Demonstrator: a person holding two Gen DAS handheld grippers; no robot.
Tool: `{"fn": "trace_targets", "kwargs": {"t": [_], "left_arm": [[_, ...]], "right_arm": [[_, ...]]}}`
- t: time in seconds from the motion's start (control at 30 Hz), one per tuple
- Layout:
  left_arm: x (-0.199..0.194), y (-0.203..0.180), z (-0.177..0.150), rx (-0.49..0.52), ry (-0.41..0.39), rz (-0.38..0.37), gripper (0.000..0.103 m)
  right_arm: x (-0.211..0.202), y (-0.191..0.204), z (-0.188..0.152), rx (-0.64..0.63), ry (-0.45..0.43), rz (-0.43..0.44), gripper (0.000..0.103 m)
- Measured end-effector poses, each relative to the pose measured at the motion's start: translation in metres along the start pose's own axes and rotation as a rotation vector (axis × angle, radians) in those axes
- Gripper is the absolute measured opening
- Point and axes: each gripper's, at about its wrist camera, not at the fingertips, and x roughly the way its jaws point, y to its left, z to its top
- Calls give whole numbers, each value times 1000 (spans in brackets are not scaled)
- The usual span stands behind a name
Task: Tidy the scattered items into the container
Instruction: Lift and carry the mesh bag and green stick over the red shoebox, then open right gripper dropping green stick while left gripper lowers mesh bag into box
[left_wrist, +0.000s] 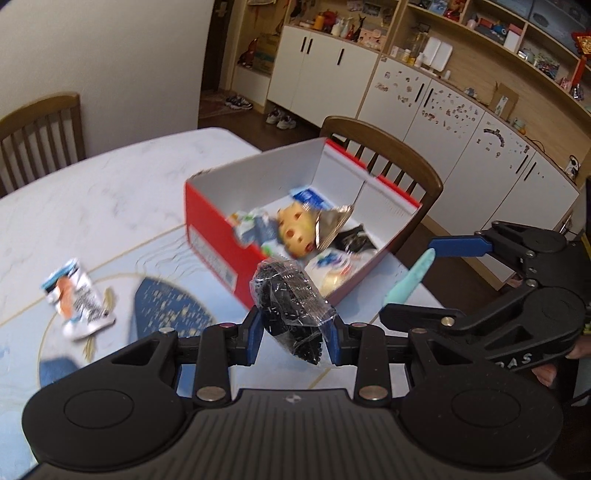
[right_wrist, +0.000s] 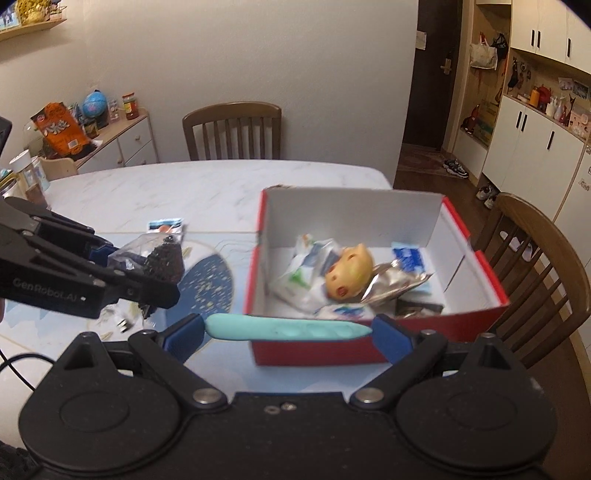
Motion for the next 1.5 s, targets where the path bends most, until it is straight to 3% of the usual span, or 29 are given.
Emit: {"fn": "trace_targets", "kwargs": {"t": [0.43,0.83,1.2,1.5], "left_arm": [[36,-33,38,45,-10,6,33],[78,-49,59,85,37,11,33],[113,-34,79,103,72,95,33],[145,-15,88,92,148,122,33]], "right_arm": [[8,-60,22,1,-14,-15,97],[32,-101,39,7,-11,-41,97],[65,-119,48,4,22,-38,97],[98,-125,52,-51,86,-12,97]]}}
